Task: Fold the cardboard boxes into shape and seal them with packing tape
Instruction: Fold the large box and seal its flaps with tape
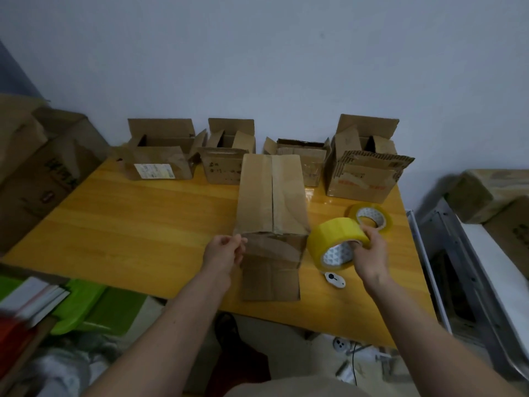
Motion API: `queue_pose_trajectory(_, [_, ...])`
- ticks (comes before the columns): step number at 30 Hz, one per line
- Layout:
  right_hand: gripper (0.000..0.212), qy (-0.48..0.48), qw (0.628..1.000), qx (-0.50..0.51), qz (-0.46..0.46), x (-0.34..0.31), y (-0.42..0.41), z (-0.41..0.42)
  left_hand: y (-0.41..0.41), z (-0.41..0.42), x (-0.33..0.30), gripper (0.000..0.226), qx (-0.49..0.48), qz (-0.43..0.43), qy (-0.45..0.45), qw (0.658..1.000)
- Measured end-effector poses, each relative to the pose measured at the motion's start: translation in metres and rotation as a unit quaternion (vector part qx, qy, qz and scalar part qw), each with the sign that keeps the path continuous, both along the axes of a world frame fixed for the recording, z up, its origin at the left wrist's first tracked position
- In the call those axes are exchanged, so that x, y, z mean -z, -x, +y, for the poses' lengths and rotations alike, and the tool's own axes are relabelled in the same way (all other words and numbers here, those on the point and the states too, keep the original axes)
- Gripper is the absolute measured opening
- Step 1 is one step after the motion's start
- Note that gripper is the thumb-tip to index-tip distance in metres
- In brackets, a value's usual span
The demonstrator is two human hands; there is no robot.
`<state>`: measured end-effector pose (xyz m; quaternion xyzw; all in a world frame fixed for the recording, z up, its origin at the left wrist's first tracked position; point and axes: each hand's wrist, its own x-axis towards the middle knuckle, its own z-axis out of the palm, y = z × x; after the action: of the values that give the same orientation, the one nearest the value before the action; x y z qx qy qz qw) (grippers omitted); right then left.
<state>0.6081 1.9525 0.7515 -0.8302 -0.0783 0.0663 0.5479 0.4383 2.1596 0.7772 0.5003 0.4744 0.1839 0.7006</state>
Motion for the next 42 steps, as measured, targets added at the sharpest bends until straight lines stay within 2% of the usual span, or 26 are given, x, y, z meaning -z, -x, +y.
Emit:
queue_pose_trajectory(7, [0.018,0.014,1.0,-0.018,-0.014,-0.005,0.003,0.006,0.006,-0.002,0.0,0.005,-0.048,-0.041,0.04,0.997])
queue_pose_trajectory(10, [0.02,0.016,1.0,-0.013,-0.014,-0.009,0.004,0.007,0.007,-0.003,0.0,0.014,-0.046,-0.056,0.058,0.996])
queue_pose_trajectory(15, [0.026,0.009,1.0,-0.011,-0.017,-0.012,0.007,0.01,0.007,-0.003,0.001,0.009,-0.048,-0.048,0.048,0.997])
queue_pose_trajectory(19, [0.027,0.002,0.999,-0.011,-0.03,-0.014,0.006,0.011,0.004,-0.003,0.006,0.006,-0.068,-0.026,0.03,0.997])
queue_pose_trajectory(22, [0.023,0.008,0.999,-0.025,-0.042,-0.015,0.004,0.01,0.001,-0.002,0.01,0.004,-0.096,0.024,-0.009,0.995])
queue_pose_trajectory(26, [0.028,0.053,0.995,-0.02,-0.078,-0.02,-0.003,0.007,0.0,0.003,0.012,0.014,-0.131,0.079,-0.01,0.988])
queue_pose_trajectory(30, [0.04,0.112,0.985,0.008,-0.135,-0.025,-0.012,0.001,-0.001,0.013,0.009,0.018,-0.159,0.088,-0.037,0.983])
queue_pose_trajectory(42, [0.055,0.171,0.976,0.01,-0.133,-0.019,-0.015,0.006,-0.014,0.024,0.012,0.021,-0.139,0.104,-0.008,0.985])
